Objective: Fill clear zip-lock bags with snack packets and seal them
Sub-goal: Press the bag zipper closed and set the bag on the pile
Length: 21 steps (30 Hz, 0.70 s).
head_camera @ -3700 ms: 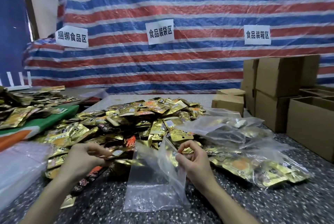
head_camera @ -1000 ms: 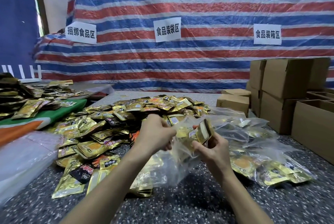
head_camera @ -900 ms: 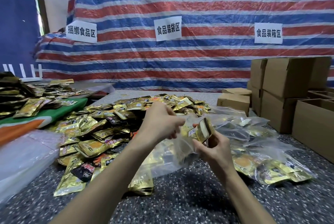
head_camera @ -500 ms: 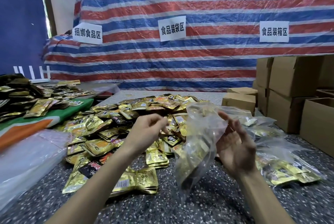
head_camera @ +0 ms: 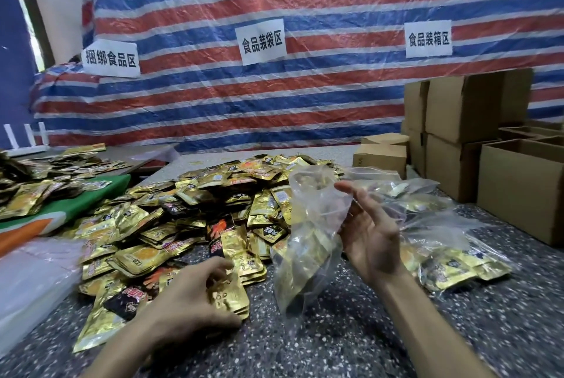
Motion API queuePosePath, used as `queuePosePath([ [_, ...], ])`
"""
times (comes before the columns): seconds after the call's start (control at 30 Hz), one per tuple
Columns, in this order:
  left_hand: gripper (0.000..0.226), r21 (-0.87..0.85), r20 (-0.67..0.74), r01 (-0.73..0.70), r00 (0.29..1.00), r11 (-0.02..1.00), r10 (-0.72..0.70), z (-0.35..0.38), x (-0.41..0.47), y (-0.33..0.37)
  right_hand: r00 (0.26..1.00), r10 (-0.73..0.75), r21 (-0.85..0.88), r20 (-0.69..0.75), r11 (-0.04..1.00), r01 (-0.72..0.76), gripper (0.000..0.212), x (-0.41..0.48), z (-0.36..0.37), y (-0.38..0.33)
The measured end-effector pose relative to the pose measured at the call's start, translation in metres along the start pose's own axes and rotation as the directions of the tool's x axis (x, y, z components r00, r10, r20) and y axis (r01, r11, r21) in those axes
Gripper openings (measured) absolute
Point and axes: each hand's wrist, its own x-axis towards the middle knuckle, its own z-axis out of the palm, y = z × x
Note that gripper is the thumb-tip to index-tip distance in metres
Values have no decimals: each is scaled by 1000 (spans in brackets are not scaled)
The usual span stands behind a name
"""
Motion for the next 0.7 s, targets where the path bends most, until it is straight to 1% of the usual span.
queuePosePath([
  [0.03, 89, -2, -49, -24, 999, 1000, 24, -2, 2, 3, 1000, 1, -4, 5, 1000, -1, 35, 0, 0, 0],
  [0.1, 89, -26, -197, -87, 977, 996, 80, -8, 4, 14, 1000, 3, -9, 18, 1000, -3, 36, 0, -1, 0],
  [0.13, 87, -81, -294, -122, 951, 989, 93, -12, 4, 20, 1000, 5, -8, 24, 1000, -5, 36, 0, -1, 0],
  [0.17, 81, -173, -392, -169, 916, 970, 89, -17, 4, 27, 1000, 8, -5, 30, 1000, -8, 37, 0, -1, 0],
  [0.23, 67, -369, -542, -300, 839, 880, 59, -27, 4, 45, 999, 16, -5, 45, 1000, -16, 38, -1, -1, 0],
  [0.3, 62, -446, -626, -413, 778, 794, 54, -37, 6, 67, 998, 19, -6, 61, 1000, -19, 39, -1, -1, 0],
  [0.37, 63, -477, -688, -498, 725, 725, 45, -47, 9, 93, 996, 25, -2, 80, 1000, -24, 40, -2, -1, -1],
  [0.47, 59, -511, -768, -668, 637, 541, 61, -58, 14, 133, 994, 49, 5, 95, 999, -49, 41, -3, 0, -3],
  [0.53, 54, -477, -814, -760, 571, 443, 104, -61, 17, 157, 993, 56, -2, 104, 998, -56, 40, -4, 1, -3],
  [0.57, 52, -452, -825, -788, 548, 417, 139, -61, 19, 166, 992, 58, -8, 109, 998, -57, 39, -4, 1, -3],
  [0.63, 52, -418, -815, -808, 536, 415, 221, -56, 25, 180, 991, 64, -18, 121, 998, -62, 38, -5, 1, -3],
  [0.67, 53, -400, -797, -800, 544, 447, 261, -53, 29, 185, 991, 63, -20, 122, 998, -61, 37, -5, 1, -3],
  [0.7, 55, -374, -772, -781, 561, 500, 299, -49, 34, 188, 991, 59, -20, 119, 998, -57, 37, -6, 2, -3],
])
